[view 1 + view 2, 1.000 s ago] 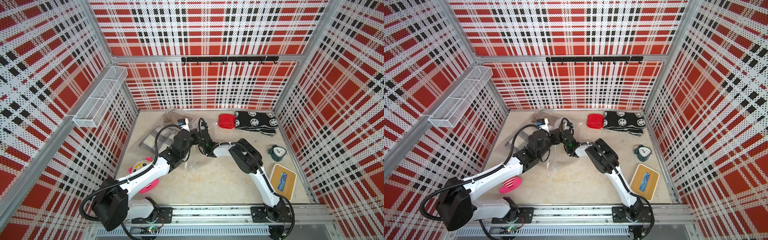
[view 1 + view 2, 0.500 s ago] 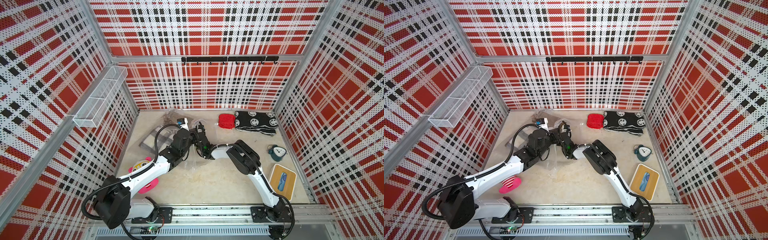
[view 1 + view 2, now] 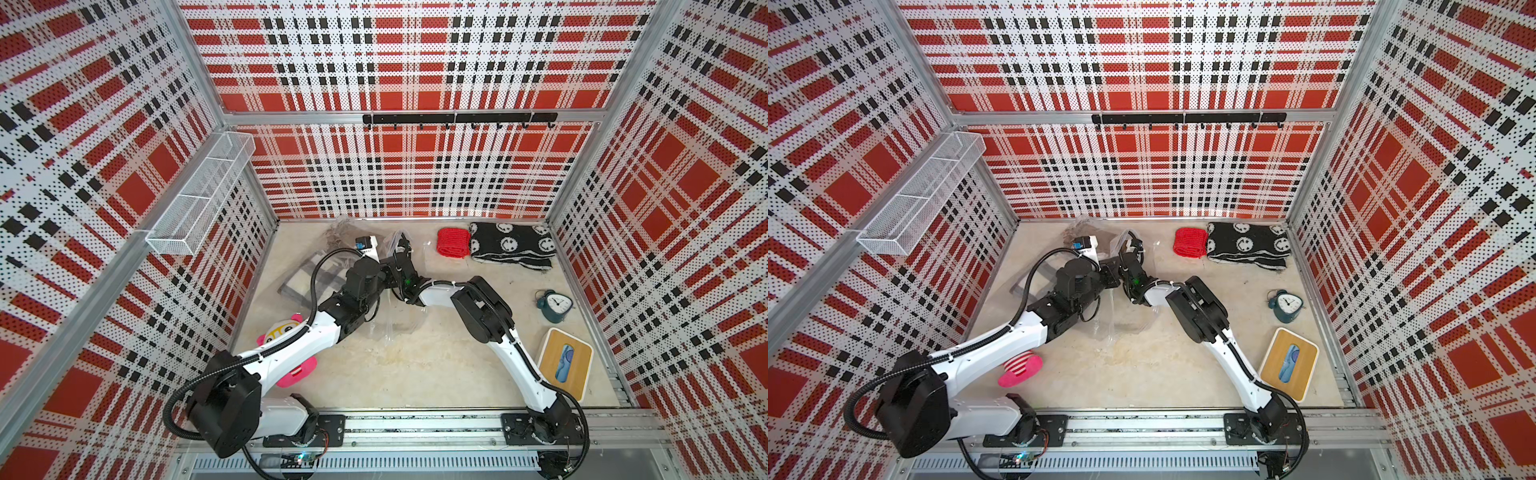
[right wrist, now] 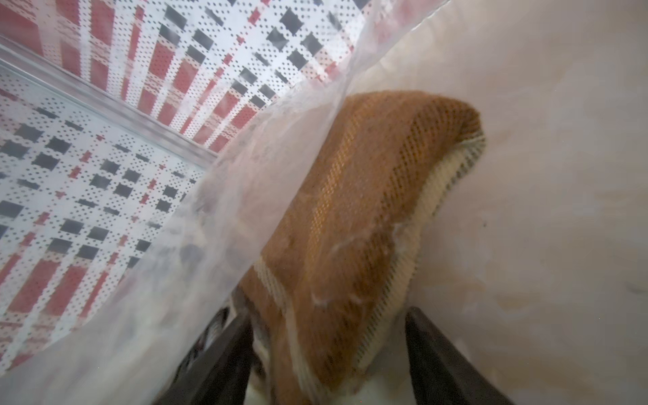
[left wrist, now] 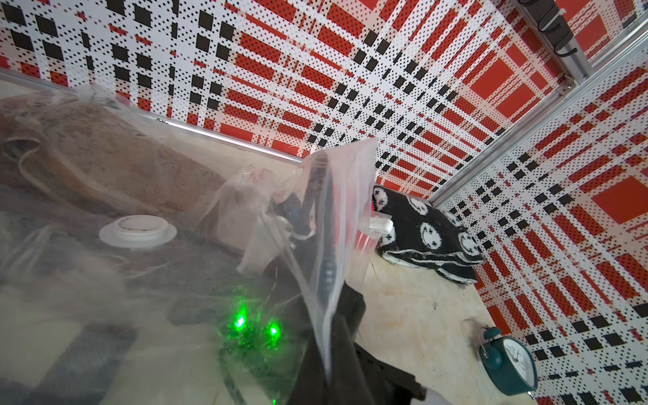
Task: Take the scarf out of the vacuum bag
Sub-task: Take out the scarf from the vacuum bag.
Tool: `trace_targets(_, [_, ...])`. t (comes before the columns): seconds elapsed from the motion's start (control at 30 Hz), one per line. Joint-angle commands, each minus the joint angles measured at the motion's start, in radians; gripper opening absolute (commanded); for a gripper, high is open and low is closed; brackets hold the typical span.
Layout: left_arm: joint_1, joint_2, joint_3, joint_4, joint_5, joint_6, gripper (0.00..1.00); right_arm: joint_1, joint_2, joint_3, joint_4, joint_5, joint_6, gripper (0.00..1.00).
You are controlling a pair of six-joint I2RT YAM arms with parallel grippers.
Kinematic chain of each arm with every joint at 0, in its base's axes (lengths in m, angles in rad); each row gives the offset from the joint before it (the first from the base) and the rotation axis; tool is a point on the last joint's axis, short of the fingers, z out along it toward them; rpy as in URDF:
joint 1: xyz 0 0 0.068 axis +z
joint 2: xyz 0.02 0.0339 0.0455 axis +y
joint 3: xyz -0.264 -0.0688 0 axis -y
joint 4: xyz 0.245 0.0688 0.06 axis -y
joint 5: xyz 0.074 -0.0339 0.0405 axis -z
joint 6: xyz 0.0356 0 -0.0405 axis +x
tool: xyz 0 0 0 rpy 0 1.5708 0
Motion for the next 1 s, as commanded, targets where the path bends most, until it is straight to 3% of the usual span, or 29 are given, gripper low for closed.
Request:
trace_targets(0.0, [-0.009, -0.030, -0.005, 0.015, 0.029, -0.003, 0.00, -0.003, 0.059, 0.077, -0.064, 0.014, 0.024, 0.67])
trace_targets(0.1, [-0.011, -0.030, -0.007, 0.017, 0.035, -0.003, 0.00, -0.003, 0.097, 0.138, -0.073, 0.002, 0.033, 0.57])
trace_targets(0.33, [-0.010, -0.035, -0.013, 0.014, 0.019, -0.001, 0.00, -0.006, 0.099, 0.186, -0.075, -0.031, 0.020, 0.01])
trace_targets(0.97, [0.035, 0.032, -0.011, 0.018, -0.062, 0.015, 0.00, 0.024, -0.185, -0.266, 0.129, 0.006, -0.027, 0.00])
